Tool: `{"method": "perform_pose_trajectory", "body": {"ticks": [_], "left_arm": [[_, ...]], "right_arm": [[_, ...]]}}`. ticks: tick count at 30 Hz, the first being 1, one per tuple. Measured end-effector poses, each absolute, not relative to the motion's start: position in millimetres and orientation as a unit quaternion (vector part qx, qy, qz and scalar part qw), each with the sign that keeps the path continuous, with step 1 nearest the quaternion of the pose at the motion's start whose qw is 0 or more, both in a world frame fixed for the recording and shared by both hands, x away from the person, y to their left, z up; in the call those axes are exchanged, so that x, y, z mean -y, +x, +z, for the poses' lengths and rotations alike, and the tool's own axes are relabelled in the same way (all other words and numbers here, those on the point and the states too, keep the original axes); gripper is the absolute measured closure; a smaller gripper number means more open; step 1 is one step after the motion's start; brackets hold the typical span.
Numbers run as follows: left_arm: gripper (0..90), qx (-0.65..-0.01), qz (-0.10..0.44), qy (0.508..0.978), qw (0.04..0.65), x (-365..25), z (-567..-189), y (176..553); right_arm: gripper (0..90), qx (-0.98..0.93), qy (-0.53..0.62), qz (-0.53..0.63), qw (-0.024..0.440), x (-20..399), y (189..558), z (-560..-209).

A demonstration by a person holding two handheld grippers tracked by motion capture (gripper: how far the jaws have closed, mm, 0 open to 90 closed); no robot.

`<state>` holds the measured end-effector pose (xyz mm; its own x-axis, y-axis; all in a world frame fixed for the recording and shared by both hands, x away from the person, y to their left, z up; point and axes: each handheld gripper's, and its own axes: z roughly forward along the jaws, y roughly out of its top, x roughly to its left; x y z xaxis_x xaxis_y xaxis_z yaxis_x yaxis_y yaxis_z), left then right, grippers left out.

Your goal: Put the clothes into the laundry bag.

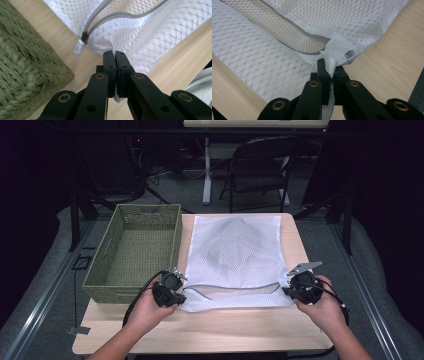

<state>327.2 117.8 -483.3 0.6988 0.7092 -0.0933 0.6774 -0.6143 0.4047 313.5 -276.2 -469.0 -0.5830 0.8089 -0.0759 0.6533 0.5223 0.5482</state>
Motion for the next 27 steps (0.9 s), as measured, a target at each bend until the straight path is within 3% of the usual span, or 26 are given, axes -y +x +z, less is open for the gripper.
{"method": "perform_pose_trajectory", "body": {"ticks": [27], "left_arm": [[87.7, -0.403, 0.043, 0.887, 0.223, -126.8, -525.9, 312.2]], "right_arm": [[87.0, -0.846, 0.450, 0.249, 0.141, 276.0, 297.1, -513.6]]}}
